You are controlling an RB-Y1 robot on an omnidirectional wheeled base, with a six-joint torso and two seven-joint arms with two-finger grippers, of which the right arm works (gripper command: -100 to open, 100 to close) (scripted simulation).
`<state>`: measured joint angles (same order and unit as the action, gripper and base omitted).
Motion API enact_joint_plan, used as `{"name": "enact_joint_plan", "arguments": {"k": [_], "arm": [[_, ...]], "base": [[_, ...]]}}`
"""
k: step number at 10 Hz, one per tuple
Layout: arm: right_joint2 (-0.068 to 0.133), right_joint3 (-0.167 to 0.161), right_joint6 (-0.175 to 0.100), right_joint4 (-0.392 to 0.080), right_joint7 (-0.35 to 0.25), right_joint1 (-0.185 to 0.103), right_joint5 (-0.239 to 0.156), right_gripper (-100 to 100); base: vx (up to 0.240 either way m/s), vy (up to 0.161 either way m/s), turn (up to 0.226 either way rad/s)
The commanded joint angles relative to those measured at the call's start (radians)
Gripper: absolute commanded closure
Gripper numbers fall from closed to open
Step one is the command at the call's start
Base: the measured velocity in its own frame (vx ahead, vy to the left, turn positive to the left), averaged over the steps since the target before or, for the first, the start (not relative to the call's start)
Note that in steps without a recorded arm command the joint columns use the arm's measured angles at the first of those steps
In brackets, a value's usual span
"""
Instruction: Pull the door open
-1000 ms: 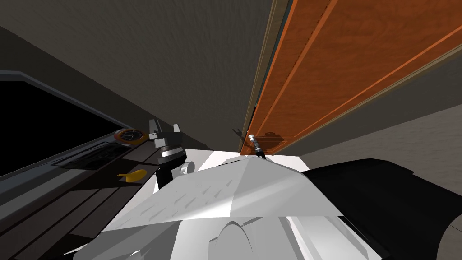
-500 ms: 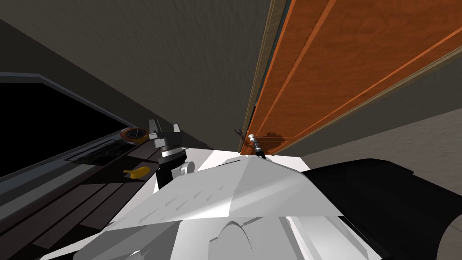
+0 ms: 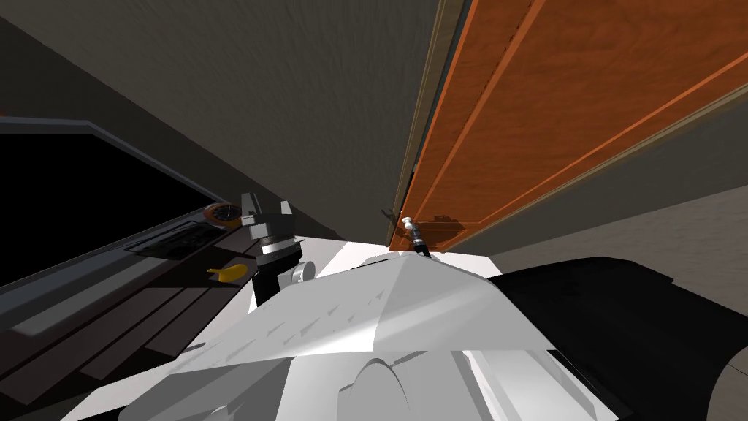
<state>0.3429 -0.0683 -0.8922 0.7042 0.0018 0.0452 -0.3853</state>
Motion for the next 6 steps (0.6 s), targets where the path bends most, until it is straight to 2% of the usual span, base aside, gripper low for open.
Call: {"name": "enact_joint_plan", "arguments": {"k": [1,2,3,6], "arm": [[-0.013,-0.01,0.004,0.009,-0.05,-0.004,-0.006,100],[-0.013,-0.01,0.004,0.009,-0.055,-0.004,-0.006,100],[-0.014,-0.011,0.006,0.008,-0.097,-0.007,-0.014,100],[-0.015,-0.012,0.008,0.006,-0.171,-0.012,-0.03,100]], "base": [[-0.036,-0.017,0.055],[-0.028,-0.016,0.029],[-0.032,-0.009,0.048],[-0.037,-0.017,0.056]]}}
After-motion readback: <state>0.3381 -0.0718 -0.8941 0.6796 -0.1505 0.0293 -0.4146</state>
